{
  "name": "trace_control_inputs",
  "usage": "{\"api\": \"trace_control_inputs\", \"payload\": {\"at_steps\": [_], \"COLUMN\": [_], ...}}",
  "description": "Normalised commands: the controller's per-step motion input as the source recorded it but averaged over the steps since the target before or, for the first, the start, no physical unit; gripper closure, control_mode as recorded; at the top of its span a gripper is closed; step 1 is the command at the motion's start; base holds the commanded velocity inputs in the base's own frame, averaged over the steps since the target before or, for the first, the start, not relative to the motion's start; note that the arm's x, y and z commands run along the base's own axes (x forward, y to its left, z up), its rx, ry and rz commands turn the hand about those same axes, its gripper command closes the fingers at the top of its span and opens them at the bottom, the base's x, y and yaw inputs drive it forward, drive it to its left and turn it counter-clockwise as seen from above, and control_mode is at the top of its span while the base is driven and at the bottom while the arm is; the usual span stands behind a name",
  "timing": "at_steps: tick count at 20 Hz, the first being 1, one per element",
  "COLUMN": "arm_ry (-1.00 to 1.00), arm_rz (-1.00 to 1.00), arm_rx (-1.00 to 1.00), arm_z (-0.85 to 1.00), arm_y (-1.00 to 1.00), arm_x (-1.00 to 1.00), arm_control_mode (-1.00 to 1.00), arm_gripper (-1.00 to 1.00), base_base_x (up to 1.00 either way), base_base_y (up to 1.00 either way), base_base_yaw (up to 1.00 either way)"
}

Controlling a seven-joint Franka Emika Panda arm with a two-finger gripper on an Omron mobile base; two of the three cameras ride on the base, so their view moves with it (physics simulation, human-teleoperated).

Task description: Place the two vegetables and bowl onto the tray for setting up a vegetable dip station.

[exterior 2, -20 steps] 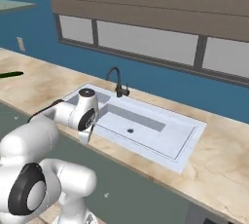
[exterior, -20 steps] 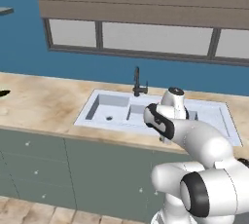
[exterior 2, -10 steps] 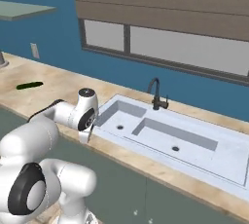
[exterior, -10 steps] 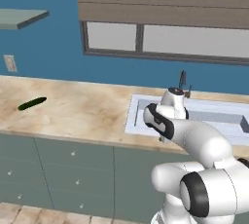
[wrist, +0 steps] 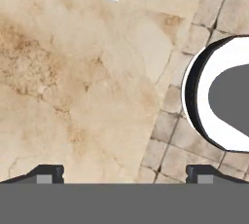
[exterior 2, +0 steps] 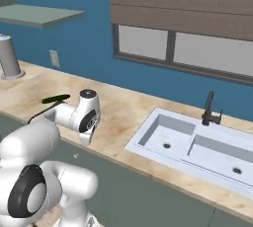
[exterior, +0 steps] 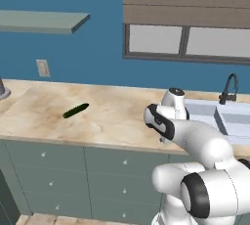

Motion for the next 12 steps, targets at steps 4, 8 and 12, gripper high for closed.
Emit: {"api": "trace_control_inputs", "payload": {"at_steps": [4, 8, 12], "arm_ry": [0.0, 0.0, 0.0], "arm_rz": [0.0, 0.0, 0.0], "arm_rx": [0.0, 0.0, 0.0], "arm_z": [0.0, 0.0, 0.0], "arm_y": [0.0, 0.0, 0.0], "arm_x": [0.0, 0.0, 0.0], "arm_control_mode": [1.0, 1.0, 1.0], "arm_gripper": [-1.0, -1.0, -1.0], "base_base_x": [0.35, 0.35, 0.33], "base_base_y": [0.85, 0.8, 0.76], "base_base_yaw": [-0.12, -0.13, -0.14]}}
